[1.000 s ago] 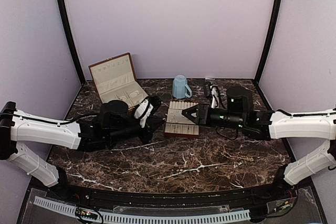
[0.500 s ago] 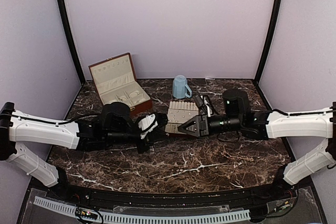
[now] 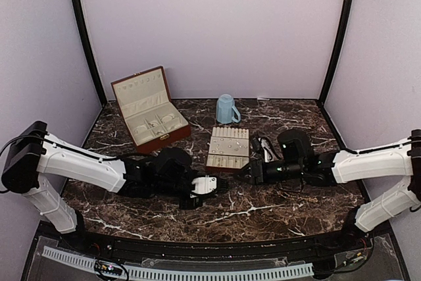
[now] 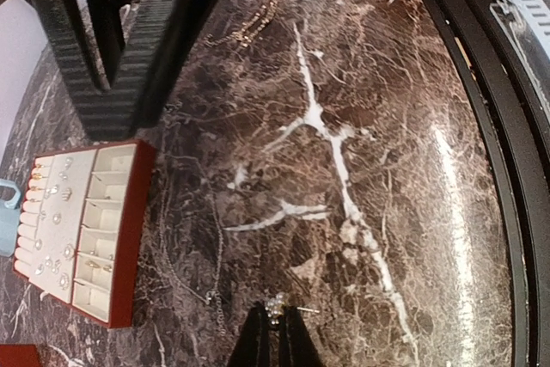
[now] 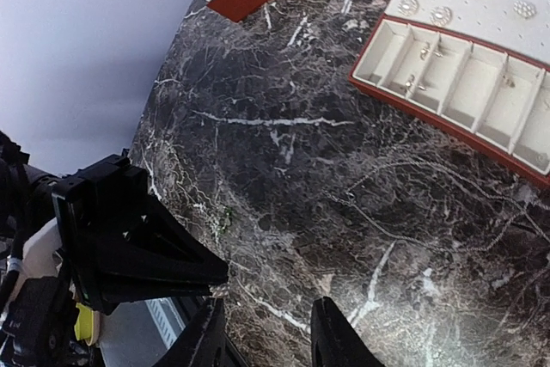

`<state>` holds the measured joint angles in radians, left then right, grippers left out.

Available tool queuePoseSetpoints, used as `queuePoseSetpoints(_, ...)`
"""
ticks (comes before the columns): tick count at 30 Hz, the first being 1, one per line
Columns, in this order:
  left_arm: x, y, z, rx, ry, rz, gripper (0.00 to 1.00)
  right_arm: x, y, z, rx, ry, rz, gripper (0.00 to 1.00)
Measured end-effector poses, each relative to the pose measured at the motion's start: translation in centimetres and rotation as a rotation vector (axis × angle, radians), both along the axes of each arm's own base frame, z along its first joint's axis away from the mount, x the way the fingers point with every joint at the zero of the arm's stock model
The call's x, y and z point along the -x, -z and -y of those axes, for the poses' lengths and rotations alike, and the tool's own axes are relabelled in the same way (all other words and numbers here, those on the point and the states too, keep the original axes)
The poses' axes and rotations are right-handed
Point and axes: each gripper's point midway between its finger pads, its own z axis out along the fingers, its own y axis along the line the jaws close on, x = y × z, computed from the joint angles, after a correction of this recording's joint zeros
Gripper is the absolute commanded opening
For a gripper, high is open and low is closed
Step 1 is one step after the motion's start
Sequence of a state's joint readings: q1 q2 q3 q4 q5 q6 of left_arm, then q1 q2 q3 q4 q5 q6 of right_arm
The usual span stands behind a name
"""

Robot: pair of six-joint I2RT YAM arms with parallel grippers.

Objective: Organize the mixed jewelry
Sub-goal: Place the earring at the center of the board.

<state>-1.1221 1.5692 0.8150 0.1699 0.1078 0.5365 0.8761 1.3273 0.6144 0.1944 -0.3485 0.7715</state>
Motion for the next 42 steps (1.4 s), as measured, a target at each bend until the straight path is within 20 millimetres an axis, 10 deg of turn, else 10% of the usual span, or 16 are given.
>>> queuePoseSetpoints(18,1.7,6.4,1.4,-0.185,0.108,-0.093,0.09,0.0,2.6,1.6,0.024,0.108,-0.09,0.33)
queuePoseSetpoints(42,1.6,7.6,2.9,-0.211,0.115,-0.071,0.3,0.1,2.8,1.5,-0.004,0.123,-0.12,0.33)
